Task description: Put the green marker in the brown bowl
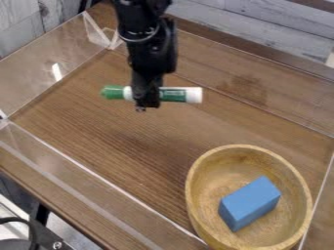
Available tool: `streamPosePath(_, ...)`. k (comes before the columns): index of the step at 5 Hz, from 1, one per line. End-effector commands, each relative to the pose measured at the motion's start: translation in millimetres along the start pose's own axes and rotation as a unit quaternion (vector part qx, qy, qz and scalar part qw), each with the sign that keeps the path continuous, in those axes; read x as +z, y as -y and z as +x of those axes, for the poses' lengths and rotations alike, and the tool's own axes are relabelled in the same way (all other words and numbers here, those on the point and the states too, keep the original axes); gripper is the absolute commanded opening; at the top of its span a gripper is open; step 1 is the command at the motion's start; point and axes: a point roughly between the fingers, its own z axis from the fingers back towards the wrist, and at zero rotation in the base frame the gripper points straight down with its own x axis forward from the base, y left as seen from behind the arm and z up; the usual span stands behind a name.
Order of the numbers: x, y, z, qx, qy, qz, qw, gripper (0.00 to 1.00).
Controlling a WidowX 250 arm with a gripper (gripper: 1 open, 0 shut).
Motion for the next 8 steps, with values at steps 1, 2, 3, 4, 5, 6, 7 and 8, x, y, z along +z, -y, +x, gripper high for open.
streamPosePath(1,17.8,9.9,20.1,0.011,0.012,0.028,0.9995,0.00)
streamPosePath(2,24.9,21.4,30.7,0.024,0.017,0.035,0.9990,0.00)
streamPosePath(3,29.6,29.2,37.9,0.035,0.021,0.039,0.9984,0.00)
streamPosePath(4,31.2,36.3,45.2,0.043,0.026,0.045,0.9977,0.00)
streamPosePath(5,33.8,47.3,58.1,0.051,0.034,0.052,0.9968,0.00)
streamPosePath(6,34.6,60.4,74.4,0.054,0.040,0.054,0.9963,0.00)
streamPosePath(7,29.9,68.6,90.4,0.055,0.041,0.056,0.9961,0.00)
streamPosePath(8,26.1,71.2,94.0,0.054,0.040,0.060,0.9960,0.00)
